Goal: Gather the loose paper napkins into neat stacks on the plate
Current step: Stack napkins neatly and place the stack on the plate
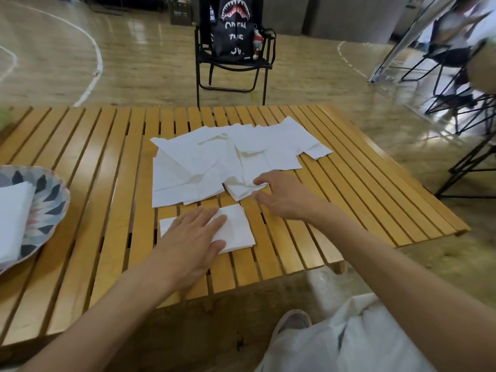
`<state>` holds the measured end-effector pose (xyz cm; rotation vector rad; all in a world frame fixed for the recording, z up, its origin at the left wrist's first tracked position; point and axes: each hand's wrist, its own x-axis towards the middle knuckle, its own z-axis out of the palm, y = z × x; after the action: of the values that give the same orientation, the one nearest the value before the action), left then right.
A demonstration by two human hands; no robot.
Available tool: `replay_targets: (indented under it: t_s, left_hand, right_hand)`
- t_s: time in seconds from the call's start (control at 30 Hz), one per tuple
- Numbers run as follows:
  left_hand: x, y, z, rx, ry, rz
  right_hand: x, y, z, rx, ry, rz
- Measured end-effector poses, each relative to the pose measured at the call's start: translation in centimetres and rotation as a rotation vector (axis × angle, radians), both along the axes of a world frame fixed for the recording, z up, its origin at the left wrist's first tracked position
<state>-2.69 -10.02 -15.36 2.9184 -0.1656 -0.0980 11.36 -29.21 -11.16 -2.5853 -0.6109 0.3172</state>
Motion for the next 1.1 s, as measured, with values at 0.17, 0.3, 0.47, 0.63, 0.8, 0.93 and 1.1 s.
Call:
replay_targets:
  t_s: [0.17, 0.3, 0.47, 0.63, 0.8, 0.93, 1.1]
  left_hand:
    - [0.8, -0.8, -0.4, 0.015, 0.05, -0.034]
    - [0.6, -0.5, -0.5, 0.003, 0.038, -0.035]
    - [0.4, -0.1, -0.6, -0.008, 0.02, -0.032]
    - [0.3, 0.0, -0.7, 0.0, 0.013, -0.029]
    - [0.0, 0.4, -0.8, -0.006, 0.015, -0.013]
    - [-0.3, 0.6, -0.7, -0.004, 0.014, -0.018]
    - [-0.5, 0.8, -0.3, -0.032, 0.021, -0.015]
  right_hand:
    - [6.1, -1.4, -0.6, -0.012, -0.095, -0.189]
    - [8.8, -1.6, -1.6, -0.007, -0.141, -0.272]
    - [9.6, 0.1, -2.0, -0.123, -0.214, -0.286]
    - [9.4, 0.8, -2.5, -0.225, -0.299, -0.26]
    - [8.7, 0.2, -1.6, -0.147, -0.365, -0.313]
    - [6.7, -0.5, 1.6, -0.022, -0.449, -0.413]
    - [2.6, -1.0, 6.0, 0.193, -0.511, -0.306]
